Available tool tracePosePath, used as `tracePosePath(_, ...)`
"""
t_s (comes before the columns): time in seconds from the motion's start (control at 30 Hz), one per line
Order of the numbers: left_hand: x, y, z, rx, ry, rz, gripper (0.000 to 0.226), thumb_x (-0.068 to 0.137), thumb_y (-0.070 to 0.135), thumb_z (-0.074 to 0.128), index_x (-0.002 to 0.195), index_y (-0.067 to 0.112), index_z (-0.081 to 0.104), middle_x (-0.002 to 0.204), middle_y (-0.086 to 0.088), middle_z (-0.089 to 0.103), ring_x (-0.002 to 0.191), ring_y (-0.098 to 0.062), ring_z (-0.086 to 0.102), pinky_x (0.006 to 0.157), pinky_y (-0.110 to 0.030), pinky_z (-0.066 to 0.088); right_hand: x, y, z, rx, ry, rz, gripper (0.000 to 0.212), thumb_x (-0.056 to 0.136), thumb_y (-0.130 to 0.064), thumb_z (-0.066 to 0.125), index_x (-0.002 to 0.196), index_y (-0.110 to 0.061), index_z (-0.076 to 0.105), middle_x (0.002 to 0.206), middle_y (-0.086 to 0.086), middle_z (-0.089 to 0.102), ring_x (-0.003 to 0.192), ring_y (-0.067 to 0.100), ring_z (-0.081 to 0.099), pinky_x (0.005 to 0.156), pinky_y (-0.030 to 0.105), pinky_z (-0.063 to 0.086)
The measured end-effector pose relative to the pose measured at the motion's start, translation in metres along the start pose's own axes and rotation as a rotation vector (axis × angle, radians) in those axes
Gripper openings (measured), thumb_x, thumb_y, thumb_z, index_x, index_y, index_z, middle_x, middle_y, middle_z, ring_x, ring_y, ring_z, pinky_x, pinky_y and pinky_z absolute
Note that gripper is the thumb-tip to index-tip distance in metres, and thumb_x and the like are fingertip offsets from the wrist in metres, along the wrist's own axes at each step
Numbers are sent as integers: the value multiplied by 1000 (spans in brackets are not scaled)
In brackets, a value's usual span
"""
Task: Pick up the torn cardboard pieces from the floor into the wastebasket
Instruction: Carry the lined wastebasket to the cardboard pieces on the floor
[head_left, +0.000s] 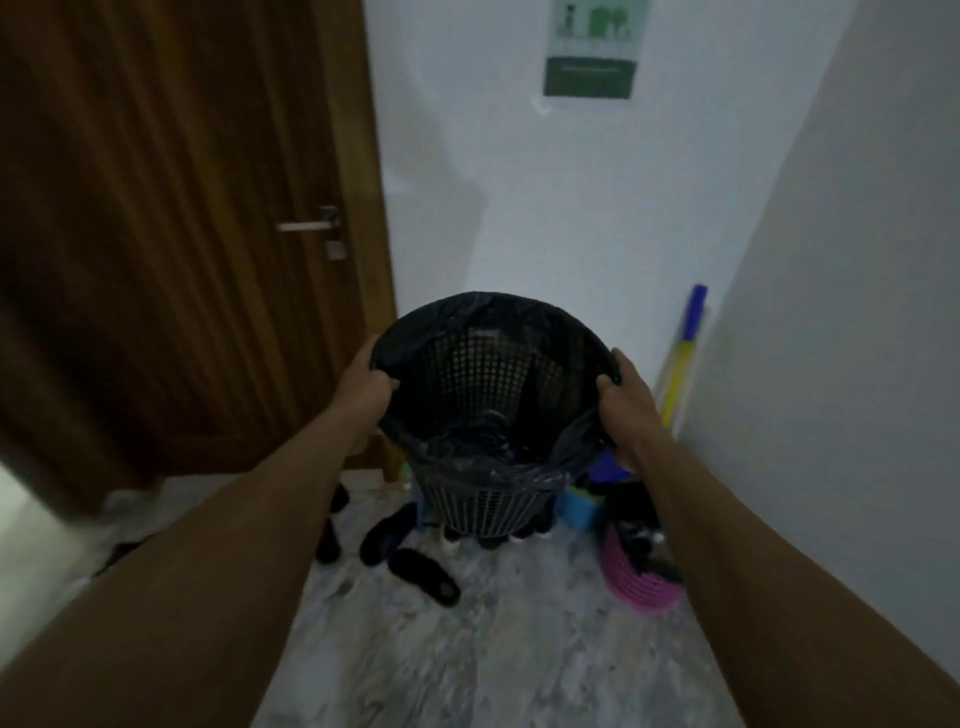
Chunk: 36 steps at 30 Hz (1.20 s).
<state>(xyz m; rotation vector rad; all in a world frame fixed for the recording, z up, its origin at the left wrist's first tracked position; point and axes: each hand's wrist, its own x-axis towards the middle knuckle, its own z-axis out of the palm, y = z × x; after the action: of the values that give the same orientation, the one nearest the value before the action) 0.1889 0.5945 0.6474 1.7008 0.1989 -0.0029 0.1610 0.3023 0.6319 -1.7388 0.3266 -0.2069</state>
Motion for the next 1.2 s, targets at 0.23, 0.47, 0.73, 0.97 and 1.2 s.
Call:
tracePosePath(0.23, -71, -3, -162, -200, 291, -86, 67, 101, -12, 40, 157, 24, 31, 154, -6, 42, 125, -30, 52, 85, -34, 50, -45, -59, 134, -133, -327, -67, 54, 109, -8, 35, 161, -14, 22, 163, 7, 31, 143, 26, 38, 100, 21, 31)
tracePosePath(0.47, -203, -20, -321, -209, 645, -44, 61, 94, -9, 32, 131, 36, 50, 130, -11, 60, 107, -41, 62, 87, -65, 54, -152, -103, 299, -100, -730, -106, 54, 111, -19, 33, 162, -30, 17, 163, 5, 31, 137, 31, 45, 98, 35, 45)
tracePosePath(0.73, -383, -61, -490, -211, 1043, -71, 59, 100, -2, 33, 145, 36, 44, 126, -7, 60, 106, -35, 62, 91, -57, 55, -342, -139, 476, -105, -1115, -200, 53, 109, -24, 37, 160, -36, 23, 164, 3, 30, 143, 30, 39, 118, 47, 36)
tracePosePath(0.97, -536, -112, -607, -371, 1360, -118, 50, 104, 4, 42, 151, 20, 41, 132, -12, 56, 107, -36, 60, 87, -52, 56, -527, -160, 591, -147, -1450, -242, 42, 111, -21, 31, 150, -33, 38, 140, 3, 53, 119, 30, 58, 80, 37, 56)
tracePosePath(1.2, -721, -141, -649, -439, 1710, -179, 47, 105, 5, 35, 147, 23, 45, 119, -10, 64, 100, -35, 64, 85, -53, 59, -733, -159, 657, -159, -1854, -361, 51, 108, -34, 37, 157, -40, 26, 146, -5, 46, 132, 27, 48, 105, 54, 49)
